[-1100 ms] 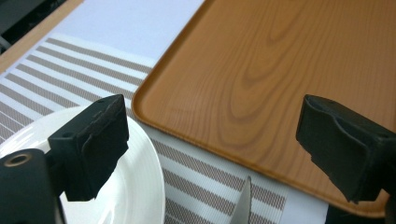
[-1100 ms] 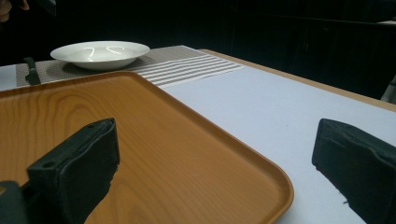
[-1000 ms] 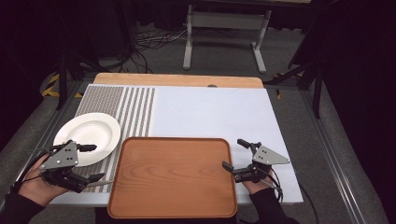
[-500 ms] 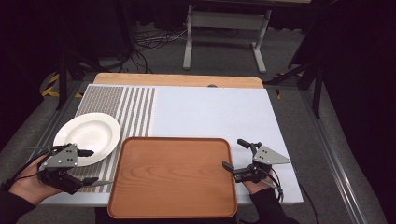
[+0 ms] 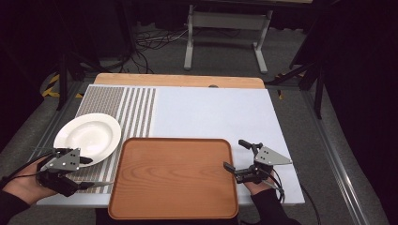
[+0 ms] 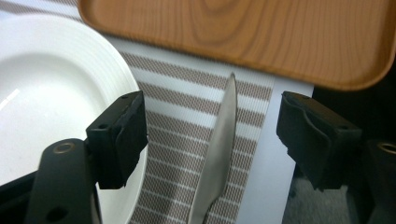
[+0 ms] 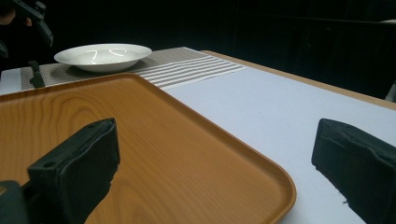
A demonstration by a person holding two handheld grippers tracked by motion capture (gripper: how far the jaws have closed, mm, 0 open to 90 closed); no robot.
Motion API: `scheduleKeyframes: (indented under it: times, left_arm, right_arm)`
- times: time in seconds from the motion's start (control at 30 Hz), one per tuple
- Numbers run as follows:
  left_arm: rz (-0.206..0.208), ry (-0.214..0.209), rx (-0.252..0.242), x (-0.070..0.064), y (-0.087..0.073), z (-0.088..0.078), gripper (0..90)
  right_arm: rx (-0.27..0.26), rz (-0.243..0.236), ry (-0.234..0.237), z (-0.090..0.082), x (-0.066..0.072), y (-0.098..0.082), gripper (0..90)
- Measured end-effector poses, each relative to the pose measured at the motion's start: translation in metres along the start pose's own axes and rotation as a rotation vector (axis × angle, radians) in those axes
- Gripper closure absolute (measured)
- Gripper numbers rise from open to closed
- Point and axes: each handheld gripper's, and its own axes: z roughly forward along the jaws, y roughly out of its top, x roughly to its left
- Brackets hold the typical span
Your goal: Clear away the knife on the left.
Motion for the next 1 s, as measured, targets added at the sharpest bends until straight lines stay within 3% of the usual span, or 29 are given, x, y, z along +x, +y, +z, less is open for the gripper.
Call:
scheduleKeyframes:
  times: [0.23, 0.47, 0.63, 0.87, 1.0]
  left_arm:
    - [-0.013, -0.045, 0.068, 0.007, -0.007, 0.003, 27.6]
    - [0.029, -0.07, 0.183, 0.01, -0.014, 0.008, 33.3]
    - [0.01, -0.086, 0.227, 0.015, -0.018, 0.011, 34.6]
    - [0.044, -0.085, 0.319, 0.017, -0.022, 0.016, 40.3]
    - [0.095, -0.086, 0.388, 0.018, -0.022, 0.02, 45.4]
  right_arm:
    - [0.002, 0.002, 0.001, 0.0, 0.0, 0.0, 1.5]
    - [0.003, 0.001, 0.003, 0.0, 0.0, 0.0, 1.6]
    - [0.004, 0.001, 0.003, 0.0, 0.0, 0.0, 1.7]
    - [0.004, 0.001, 0.007, 0.001, 0.0, 0.0, 1.7]
    - [0.004, 0.002, 0.009, 0.001, 0.0, 0.0, 1.7]
